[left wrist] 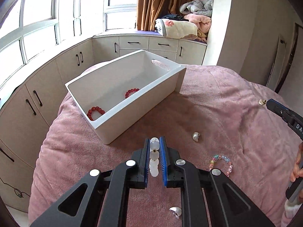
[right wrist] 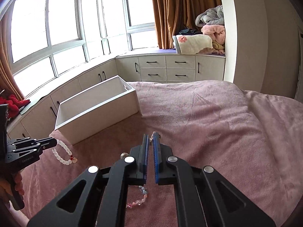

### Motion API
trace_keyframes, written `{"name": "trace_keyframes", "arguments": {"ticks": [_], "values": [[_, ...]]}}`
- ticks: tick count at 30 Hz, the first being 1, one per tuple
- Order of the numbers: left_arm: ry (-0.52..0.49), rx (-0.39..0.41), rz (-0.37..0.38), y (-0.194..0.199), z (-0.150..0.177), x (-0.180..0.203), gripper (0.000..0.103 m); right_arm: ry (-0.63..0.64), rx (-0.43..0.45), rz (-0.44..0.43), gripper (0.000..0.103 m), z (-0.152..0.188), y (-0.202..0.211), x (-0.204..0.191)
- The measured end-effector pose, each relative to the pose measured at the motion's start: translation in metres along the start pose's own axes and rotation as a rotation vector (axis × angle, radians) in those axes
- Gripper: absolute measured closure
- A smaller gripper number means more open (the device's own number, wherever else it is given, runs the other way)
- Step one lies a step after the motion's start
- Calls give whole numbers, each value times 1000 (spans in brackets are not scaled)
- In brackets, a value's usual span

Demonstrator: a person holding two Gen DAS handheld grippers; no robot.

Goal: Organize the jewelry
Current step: 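Carry the white bracelet and gold ring over the white box and open both tools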

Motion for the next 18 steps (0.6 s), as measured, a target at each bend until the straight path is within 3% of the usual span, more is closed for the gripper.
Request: {"name": "trace_keyframes", "arguments": {"ticks": [4,10,18], "values": [[39,16,0,0,-34,-19,88,76,39,-15,97,-47,-8,-23],[12,59,-42,-2,-92,-35,88,170,70,-63,97,-108,-33,-64],[16,84,-94,-30,-153,-59,88,192,40,-145,97,-149,-102,-104]]}}
Point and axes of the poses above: each gripper's, at about its wrist camera, not at the fingertips, and y roughly against the way its jaws point, x to its right, z to its underside, the point moved 8 cm from there along -y, roughly the way its jaws point, and after that the axes turned 13 degrees about -z, right-handed, at the moved point
